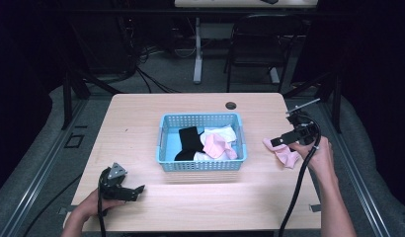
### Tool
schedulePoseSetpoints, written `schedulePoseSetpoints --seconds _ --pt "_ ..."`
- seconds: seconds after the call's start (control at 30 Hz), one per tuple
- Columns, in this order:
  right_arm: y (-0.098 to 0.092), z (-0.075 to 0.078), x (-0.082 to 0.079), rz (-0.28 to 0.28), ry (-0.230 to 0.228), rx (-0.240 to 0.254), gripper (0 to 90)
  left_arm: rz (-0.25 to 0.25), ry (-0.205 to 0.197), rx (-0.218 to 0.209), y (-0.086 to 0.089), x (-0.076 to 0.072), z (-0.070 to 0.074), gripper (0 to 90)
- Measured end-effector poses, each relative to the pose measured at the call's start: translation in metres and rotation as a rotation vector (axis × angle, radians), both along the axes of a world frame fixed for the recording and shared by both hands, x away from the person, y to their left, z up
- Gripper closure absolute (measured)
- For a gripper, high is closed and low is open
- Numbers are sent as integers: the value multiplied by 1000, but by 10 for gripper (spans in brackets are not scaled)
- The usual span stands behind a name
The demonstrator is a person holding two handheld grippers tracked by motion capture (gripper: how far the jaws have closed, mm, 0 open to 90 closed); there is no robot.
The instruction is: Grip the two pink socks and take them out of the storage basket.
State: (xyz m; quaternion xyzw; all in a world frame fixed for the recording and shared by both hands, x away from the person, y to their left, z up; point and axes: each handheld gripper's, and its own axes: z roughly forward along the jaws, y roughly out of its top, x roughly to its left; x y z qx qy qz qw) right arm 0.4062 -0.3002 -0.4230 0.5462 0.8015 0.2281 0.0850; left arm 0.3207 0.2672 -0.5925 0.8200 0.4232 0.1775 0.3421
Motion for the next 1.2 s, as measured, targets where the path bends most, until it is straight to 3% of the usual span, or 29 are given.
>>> schedulePoseSetpoints --seconds 0.27,0.53,0.8,1.13,1.2 --pt "39 23 2 105 -34 -10 0 0 0 0 0 0 0 0" --pt "85 29 15 205 -13 -37 0 0 0 0 0 0 0 0" --pt "127 16 31 295 30 -56 0 0 0 0 0 0 0 0" --pt "165 -6 48 348 75 -50 0 0 1 0 0 0 0 0" --pt "171 -13 51 358 91 -67 0 0 1 0 0 0 0 0"
